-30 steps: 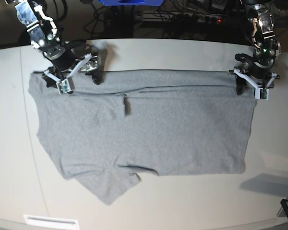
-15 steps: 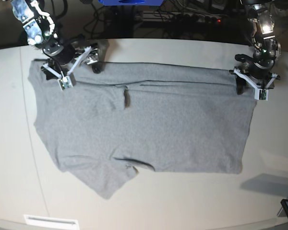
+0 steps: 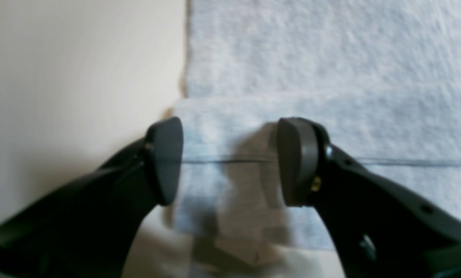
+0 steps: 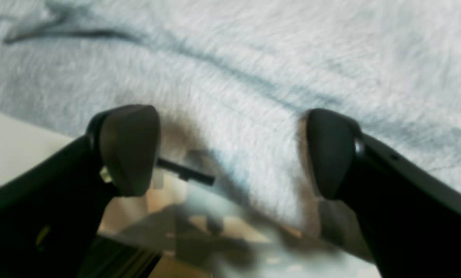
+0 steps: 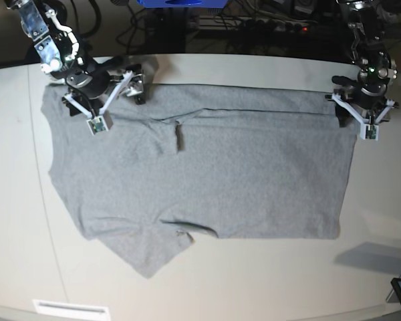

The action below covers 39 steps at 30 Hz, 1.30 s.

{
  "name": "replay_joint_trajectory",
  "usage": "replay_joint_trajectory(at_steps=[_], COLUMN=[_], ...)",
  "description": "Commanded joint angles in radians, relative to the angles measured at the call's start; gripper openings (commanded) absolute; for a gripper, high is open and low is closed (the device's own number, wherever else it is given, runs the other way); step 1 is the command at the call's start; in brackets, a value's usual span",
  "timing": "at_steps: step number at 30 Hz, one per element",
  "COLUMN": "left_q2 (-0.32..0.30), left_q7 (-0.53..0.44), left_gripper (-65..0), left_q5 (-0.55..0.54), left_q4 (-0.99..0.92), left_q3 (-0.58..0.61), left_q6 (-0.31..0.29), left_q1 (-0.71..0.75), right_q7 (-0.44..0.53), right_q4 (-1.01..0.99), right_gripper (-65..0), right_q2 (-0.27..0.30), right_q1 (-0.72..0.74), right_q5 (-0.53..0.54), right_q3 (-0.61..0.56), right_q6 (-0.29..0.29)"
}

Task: Fold the T-shirt properly
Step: 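Release the edge and move both grippers to the shirt's opposite edge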

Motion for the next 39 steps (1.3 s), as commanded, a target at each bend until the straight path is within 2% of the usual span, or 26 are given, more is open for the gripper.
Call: replay_joint_trajectory(at_steps=[1, 5, 7, 15, 20, 22, 28, 33, 35, 39], left_q2=[-0.02, -0.023, -0.037, -0.025, -0.022, -0.022, -0.035, -0.091, -0.109, -0.131], left_q7=[-0.022, -0.019, 0.023, 0.046, 0.046, 0.05, 0.25, 0.274, 0.273, 0.271], left_gripper=[-27.0, -27.0, -27.0, -27.0, -27.0, -27.0, -27.0, -27.0, -27.0, -27.0], left_q5=[-0.004, -0.004, -0.004, -0.007, -0.012, -0.006, -0.004, -0.001, -0.001, 0.0], left_q4=[0.042, 0.097, 0.106, 0.135, 0.171, 0.163, 0.071, -0.02, -0.05, -0.052], left_q3=[-0.015, -0.023, -0.024, -0.024, -0.024, -0.023, -0.023, 0.054, 0.1, 0.132], left_q6=[0.005, 0.005, 0.005, 0.005, 0.005, 0.005, 0.005, -0.009, -0.027, -0.029], left_q1=[-0.005, -0.003, -0.003, -0.032, -0.086, -0.137, -0.385, -0.511, -0.531, -0.51], right_q7=[-0.021, -0.073, -0.073, -0.068, -0.076, -0.076, -0.137, -0.139, -0.139, -0.148], right_q4=[0.025, 0.042, 0.055, 0.064, 0.062, 0.056, -0.01, -0.13, -0.156, -0.242], right_gripper=[-7.5, -7.5, -7.5, -7.4, -7.1, -6.8, -6.8, -6.8, -6.8, -6.8], right_q2=[0.007, -0.007, -0.017, -0.04, -0.04, -0.037, -0.042, -0.042, -0.045, -0.076], right_q1=[0.007, 0.027, 0.027, 0.059, 0.151, 0.201, 0.351, 0.437, 0.463, 0.509], right_q5=[0.014, 0.014, 0.01, 0.008, 0.014, 0.016, 0.018, 0.018, 0.018, 0.018], right_q3=[0.003, 0.003, 0.016, 0.138, 0.213, 0.217, 0.219, 0.228, 0.264, 0.429], right_q6=[0.001, 0.001, 0.001, 0.001, 0.004, 0.006, 0.007, 0.009, 0.058, 0.265])
